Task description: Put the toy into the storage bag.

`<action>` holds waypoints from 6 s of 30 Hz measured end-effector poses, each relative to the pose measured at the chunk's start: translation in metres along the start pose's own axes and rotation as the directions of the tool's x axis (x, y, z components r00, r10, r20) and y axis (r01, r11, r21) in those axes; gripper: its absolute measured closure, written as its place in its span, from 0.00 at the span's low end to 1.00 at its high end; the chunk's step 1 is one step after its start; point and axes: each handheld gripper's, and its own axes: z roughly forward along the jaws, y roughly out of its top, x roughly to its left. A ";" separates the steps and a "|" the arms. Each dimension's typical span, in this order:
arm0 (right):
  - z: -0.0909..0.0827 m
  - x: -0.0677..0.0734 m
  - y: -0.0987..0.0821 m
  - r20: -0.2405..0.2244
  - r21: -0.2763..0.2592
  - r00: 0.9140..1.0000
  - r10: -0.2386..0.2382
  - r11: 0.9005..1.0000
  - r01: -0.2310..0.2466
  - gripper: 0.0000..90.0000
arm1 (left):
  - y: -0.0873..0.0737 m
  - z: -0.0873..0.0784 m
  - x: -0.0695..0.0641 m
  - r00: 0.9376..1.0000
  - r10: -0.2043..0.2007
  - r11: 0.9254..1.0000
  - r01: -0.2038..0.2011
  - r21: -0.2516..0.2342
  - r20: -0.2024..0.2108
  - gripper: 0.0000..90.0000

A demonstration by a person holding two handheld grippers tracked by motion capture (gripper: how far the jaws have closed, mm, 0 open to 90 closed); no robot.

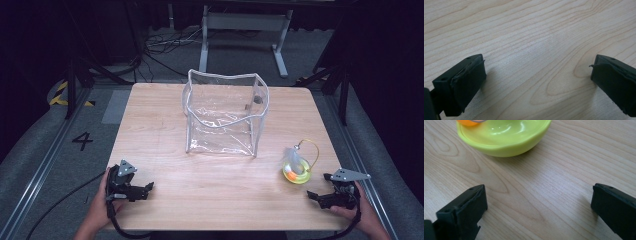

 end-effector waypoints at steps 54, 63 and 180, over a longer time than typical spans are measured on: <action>-0.075 0.031 0.175 -0.090 0.199 0.960 -0.265 0.940 0.278 0.97 | -0.001 -0.001 0.002 1.000 0.019 1.000 -0.019 -0.003 0.011 0.01; -0.077 0.031 0.185 -0.098 0.237 0.953 -0.285 0.924 0.301 0.98 | -0.001 -0.001 0.002 1.000 0.017 1.000 -0.017 -0.003 0.009 0.01; -0.076 0.100 0.474 0.002 0.163 0.880 -0.475 0.868 0.468 0.98 | -0.001 -0.001 -0.003 0.999 -0.034 0.999 0.034 -0.005 -0.029 0.00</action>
